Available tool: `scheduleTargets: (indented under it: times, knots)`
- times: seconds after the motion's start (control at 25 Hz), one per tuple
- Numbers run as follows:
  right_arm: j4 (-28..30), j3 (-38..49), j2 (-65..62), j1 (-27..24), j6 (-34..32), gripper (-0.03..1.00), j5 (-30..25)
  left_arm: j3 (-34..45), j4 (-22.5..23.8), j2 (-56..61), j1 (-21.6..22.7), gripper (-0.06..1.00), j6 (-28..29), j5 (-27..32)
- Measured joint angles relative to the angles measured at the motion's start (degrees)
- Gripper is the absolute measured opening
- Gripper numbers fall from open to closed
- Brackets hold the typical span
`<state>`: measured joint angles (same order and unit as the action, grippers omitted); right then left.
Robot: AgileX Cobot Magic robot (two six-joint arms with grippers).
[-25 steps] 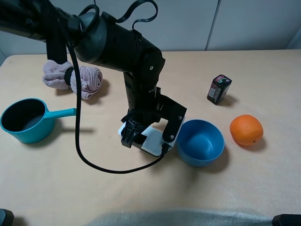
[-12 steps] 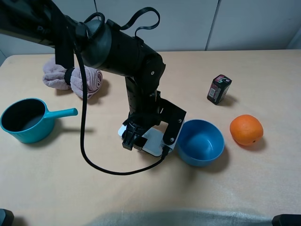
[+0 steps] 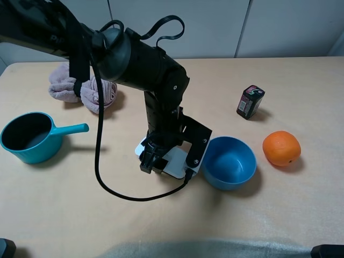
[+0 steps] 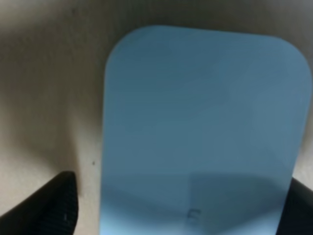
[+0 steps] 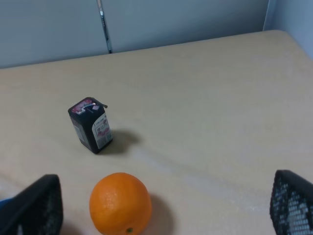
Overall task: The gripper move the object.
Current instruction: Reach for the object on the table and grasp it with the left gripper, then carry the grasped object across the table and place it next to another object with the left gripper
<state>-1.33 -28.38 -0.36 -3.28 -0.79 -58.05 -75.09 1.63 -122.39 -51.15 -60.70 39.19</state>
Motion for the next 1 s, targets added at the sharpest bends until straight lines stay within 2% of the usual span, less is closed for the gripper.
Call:
scheduleTargets:
  times: [0.4, 0.68, 1.0]
  knots:
    - [0.00, 0.00, 0.00, 0.00, 0.00, 0.67, 0.00, 0.00, 0.00, 0.00, 0.00, 0.76, 0.00, 0.00]
    - [0.00, 0.00, 0.00, 0.00, 0.00, 0.67, 0.00, 0.00, -0.18, 0.00, 0.00, 0.63, 0.00, 0.62]
    - [0.00, 0.00, 0.00, 0.00, -0.05, 0.67, 0.00, 0.00, -0.42, 0.00, 0.00, 0.63, 0.00, 0.82]
